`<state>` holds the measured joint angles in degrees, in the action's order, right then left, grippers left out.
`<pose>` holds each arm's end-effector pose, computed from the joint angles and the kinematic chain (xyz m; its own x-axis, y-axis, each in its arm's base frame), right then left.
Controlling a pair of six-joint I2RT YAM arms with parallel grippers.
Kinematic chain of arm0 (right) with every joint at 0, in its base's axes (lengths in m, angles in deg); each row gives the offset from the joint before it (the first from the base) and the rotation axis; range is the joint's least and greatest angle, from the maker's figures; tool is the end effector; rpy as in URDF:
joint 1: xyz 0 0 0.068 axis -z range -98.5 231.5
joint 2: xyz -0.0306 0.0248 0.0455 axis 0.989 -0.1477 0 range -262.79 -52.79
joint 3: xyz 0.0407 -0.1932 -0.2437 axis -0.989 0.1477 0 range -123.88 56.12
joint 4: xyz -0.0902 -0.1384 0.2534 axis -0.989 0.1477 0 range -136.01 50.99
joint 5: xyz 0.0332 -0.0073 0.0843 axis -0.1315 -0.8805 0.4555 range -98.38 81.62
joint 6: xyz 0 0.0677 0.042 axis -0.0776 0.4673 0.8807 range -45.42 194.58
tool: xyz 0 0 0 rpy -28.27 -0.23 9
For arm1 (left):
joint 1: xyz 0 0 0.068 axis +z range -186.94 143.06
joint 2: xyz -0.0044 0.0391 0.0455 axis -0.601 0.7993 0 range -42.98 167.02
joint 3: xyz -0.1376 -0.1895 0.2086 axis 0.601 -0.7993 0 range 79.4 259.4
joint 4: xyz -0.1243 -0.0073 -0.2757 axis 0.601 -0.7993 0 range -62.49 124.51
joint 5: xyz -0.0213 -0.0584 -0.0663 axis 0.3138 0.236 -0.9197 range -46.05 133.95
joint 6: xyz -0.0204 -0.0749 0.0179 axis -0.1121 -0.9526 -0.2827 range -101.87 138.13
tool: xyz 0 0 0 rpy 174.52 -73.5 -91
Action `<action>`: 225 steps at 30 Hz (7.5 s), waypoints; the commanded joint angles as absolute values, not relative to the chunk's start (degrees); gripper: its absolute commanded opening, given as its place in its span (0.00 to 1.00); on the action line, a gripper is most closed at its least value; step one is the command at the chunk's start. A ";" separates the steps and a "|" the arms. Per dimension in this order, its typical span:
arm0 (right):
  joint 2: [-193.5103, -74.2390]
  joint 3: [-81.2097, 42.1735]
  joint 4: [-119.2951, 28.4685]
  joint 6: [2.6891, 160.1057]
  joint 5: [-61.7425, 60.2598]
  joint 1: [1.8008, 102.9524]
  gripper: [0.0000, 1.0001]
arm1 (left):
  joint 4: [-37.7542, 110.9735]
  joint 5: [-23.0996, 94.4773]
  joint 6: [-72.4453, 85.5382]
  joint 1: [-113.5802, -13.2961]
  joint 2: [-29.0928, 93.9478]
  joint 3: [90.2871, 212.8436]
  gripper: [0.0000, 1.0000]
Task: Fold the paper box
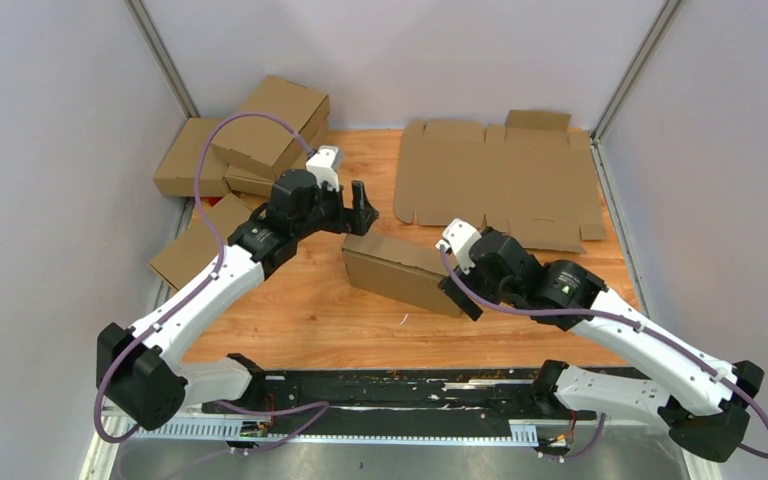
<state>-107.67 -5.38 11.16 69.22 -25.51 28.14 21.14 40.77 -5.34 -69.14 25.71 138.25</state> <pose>0.1429 0.1582 0.3489 -0.3975 -0.6843 -0.6113 -0.6954 0.6593 -0.2859 0.2807 -0.1812 0.3523 -0.5348 -0.1330 -0.8344 0.3949 0.8337 -0.3860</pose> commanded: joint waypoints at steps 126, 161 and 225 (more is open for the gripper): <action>-102.56 1.42 -13.17 77.60 -29.87 24.11 0.00 | -11.84 58.57 16.38 -104.42 37.26 149.44 0.69; -100.47 5.01 -12.03 77.68 -29.83 24.99 0.00 | -11.20 52.82 18.40 -101.97 31.61 153.12 1.00; -115.63 -17.35 5.43 93.18 -21.95 28.27 0.00 | -7.48 41.77 14.19 -97.69 35.61 149.30 0.60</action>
